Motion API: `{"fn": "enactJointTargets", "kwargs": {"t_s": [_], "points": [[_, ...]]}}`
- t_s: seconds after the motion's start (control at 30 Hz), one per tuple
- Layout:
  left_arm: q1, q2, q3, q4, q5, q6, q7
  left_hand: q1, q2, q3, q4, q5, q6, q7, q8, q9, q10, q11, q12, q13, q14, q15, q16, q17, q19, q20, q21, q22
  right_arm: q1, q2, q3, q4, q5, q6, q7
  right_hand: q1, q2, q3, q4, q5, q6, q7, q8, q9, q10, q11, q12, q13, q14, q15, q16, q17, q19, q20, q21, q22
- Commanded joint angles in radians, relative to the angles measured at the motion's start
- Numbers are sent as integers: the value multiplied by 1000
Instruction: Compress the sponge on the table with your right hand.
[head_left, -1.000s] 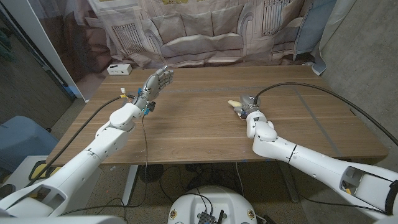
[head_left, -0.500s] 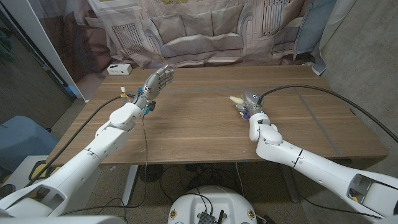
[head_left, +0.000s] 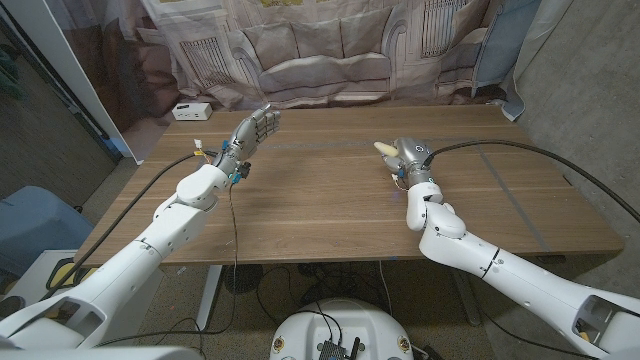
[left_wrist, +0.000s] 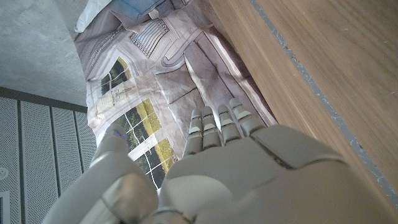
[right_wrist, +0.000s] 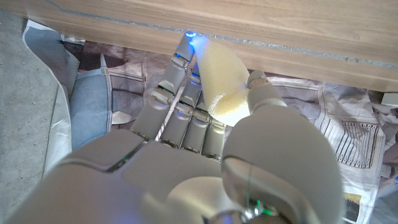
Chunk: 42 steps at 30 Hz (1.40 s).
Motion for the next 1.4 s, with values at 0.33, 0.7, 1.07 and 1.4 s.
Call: {"fn": "enactJointTargets", "kwargs": {"t_s": [0.33, 0.7, 1.07, 1.4], "points": [[4, 0, 0, -7, 4, -4, 5, 4, -1, 0, 0, 5, 7, 1, 0, 4, 7, -1, 2, 4, 9, 0, 3, 3, -5, 0, -3, 4, -114, -10, 115, -66, 7, 132, -169, 16, -5, -3, 10, -4, -4, 0, -13, 2, -9, 1, -15, 3, -20, 1, -13, 7, -14, 2, -4, 4], [1, 0, 0, -8, 3, 0, 4, 4, 0, 0, 0, 5, 8, 1, 0, 4, 9, -3, 2, 4, 9, -1, 2, 3, -5, 0, -3, 4, -133, -2, 142, -61, 1, 194, -204, 36, 2, 0, 5, -3, 7, -9, -15, 3, 6, -6, -17, 4, -8, -13, -8, 14, -13, -2, -2, 4], [-3, 2, 0, -6, 4, 6, 2, 4, 0, 0, 0, 5, 9, 1, 0, 4, 10, -4, 2, 4, 9, 0, 2, 3, -4, 0, -3, 4, -144, 14, 159, -18, -5, 279, -269, 58, 26, 17, 12, -6, 85, -50, 4, 7, 99, -61, 0, 6, 115, -72, 4, -2, 61, -47, 34, 6], [-13, -2, 5, 5, 3, 7, -5, 5, 0, 0, 0, 5, 11, 0, 0, 4, 9, -2, 2, 4, 9, -1, 2, 3, -4, 0, -3, 4, -146, 13, 165, 15, -10, 358, -299, 108, 53, 44, 2, -5, 105, -50, 6, 10, 129, -57, -6, 7, 214, -96, 21, 0, 118, -76, 66, 8]]}}
